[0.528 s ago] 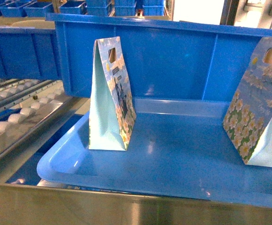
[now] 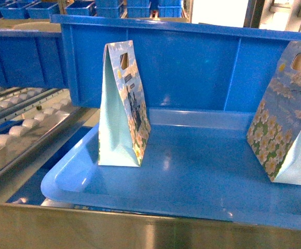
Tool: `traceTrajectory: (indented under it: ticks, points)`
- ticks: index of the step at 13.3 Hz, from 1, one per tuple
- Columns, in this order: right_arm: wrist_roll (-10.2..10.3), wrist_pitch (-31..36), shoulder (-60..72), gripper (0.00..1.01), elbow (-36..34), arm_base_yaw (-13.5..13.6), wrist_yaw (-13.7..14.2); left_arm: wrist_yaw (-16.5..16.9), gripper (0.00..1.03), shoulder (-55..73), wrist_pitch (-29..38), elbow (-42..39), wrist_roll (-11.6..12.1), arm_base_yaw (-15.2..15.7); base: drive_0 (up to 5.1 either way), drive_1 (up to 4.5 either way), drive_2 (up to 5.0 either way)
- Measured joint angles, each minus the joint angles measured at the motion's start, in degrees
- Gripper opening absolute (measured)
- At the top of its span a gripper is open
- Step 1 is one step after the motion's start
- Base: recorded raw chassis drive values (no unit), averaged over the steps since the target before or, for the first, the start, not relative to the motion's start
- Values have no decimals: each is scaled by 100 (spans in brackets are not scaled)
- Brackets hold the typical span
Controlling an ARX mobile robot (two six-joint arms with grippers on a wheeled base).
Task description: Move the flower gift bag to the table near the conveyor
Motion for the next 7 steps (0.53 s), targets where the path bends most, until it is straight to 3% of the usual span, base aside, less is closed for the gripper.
traceTrajectory:
  ticks: [1, 3, 5, 7]
  points:
    - [-37, 337, 289, 98, 0, 407, 111, 210, 98, 315, 350, 0, -50, 149, 0, 0, 0]
    - [-50, 1025, 984, 98, 11, 706, 264, 459, 98, 1071, 1172, 2, -155, 295, 0, 0, 0]
    - [-57, 1904, 2011, 98, 232, 1082, 446, 549, 98, 2540, 2371, 133, -205, 24, 0, 0, 0]
    - [-55, 2162, 2323, 98, 378, 1158, 490, 538, 98, 3001, 2754, 310, -216, -81, 0, 0, 0]
